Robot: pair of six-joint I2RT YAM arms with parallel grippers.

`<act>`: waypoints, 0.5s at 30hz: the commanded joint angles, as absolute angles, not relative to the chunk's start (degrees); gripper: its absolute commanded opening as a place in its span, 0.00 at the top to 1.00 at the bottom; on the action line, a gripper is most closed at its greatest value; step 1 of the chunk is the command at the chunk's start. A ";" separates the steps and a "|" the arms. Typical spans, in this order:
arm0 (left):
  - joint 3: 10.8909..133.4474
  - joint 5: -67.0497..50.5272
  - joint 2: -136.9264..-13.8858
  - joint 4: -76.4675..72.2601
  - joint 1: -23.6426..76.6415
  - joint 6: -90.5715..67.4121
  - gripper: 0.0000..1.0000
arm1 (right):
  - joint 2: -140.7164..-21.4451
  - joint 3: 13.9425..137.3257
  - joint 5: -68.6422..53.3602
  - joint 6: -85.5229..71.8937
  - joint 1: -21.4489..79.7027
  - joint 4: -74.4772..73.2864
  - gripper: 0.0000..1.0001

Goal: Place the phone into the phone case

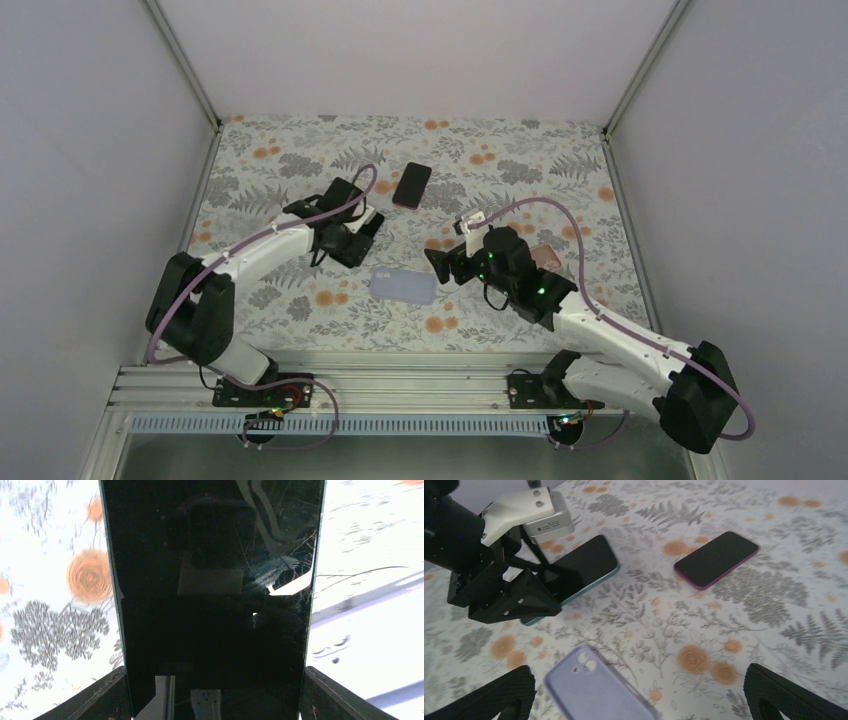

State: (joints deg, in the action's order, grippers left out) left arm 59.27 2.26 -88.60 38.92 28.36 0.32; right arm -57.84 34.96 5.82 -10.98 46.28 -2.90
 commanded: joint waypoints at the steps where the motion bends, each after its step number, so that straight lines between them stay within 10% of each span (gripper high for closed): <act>1: 61.07 5.24 -84.17 35.79 34.23 4.02 0.39 | -59.66 38.68 -10.01 -13.03 41.16 -7.76 0.01; 15: 57.70 11.19 -75.19 28.05 49.28 15.56 0.41 | -68.30 48.72 -33.68 -9.12 28.57 -15.26 0.04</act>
State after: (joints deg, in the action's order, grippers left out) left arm 58.81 8.64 -79.05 34.06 46.54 10.68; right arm -66.41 46.85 -26.11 -11.22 30.06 -11.88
